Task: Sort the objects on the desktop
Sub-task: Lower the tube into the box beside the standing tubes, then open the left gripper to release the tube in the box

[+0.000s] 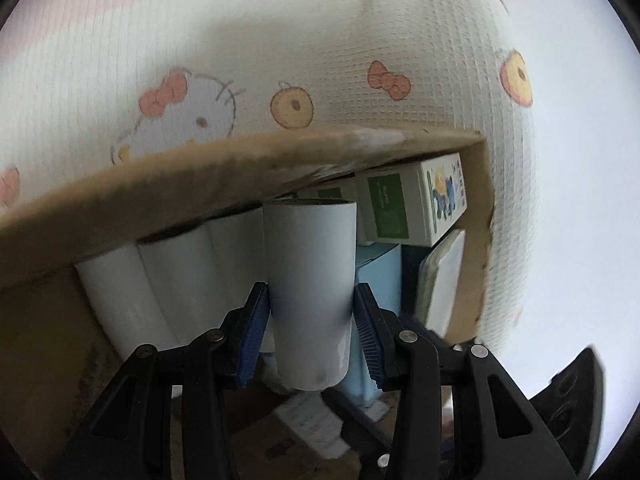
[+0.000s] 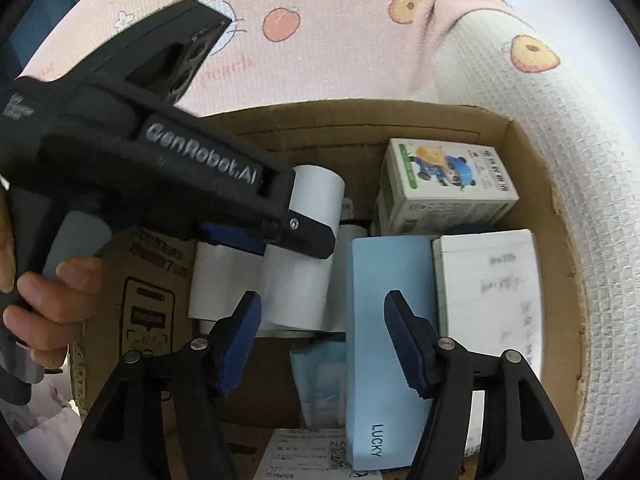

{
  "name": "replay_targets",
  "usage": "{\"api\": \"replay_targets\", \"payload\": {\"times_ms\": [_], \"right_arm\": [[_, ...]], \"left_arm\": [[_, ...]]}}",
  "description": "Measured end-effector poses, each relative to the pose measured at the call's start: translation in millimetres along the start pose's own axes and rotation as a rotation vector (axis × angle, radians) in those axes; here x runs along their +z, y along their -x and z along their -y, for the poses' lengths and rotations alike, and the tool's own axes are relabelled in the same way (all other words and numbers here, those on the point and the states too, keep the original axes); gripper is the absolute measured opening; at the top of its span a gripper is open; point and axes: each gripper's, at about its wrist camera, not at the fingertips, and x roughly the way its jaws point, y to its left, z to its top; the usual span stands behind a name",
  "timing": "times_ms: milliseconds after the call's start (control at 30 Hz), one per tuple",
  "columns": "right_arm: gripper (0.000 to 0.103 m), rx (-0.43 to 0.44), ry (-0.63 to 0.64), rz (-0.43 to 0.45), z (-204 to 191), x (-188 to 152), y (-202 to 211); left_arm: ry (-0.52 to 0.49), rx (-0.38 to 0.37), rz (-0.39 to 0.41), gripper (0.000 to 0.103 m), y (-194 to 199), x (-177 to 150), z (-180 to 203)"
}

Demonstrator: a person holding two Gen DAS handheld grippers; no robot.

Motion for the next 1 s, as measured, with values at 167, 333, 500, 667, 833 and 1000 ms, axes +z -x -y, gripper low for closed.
{"api": "replay_targets", "payload": {"times_ms": [167,333,500,667,833,1000], "right_arm": [[0.062,-0.001,-0.005,0.002,1,-1,4],[0.062,-0.012,0.023,0.014,-7,1,8],[0.062,-0.022,0.027,0.006,-7,11,-5],[0.062,-0.015,0.020,-0.001,-10,9,-7],[0.062,-0.028,0.051,-0.007,-15,8,-4],[0.062,-0.036,0.059,-0.013,-17,8,1]], "left_arm": [[0.036,0.025,0.017,0.047,3,2,-5],[0.046,-0.028,0.013,0.047,7,-3,-6],[-0.011,0.049,0.020,0.031,7,-11,2],[-0.001,0.043,0.016,0.030,6,-7,0],[-0.022,0.019,-0.034,0.055,10,-13,5],[-0.071,0.051,0.053,0.055,31,-15,10]]}}
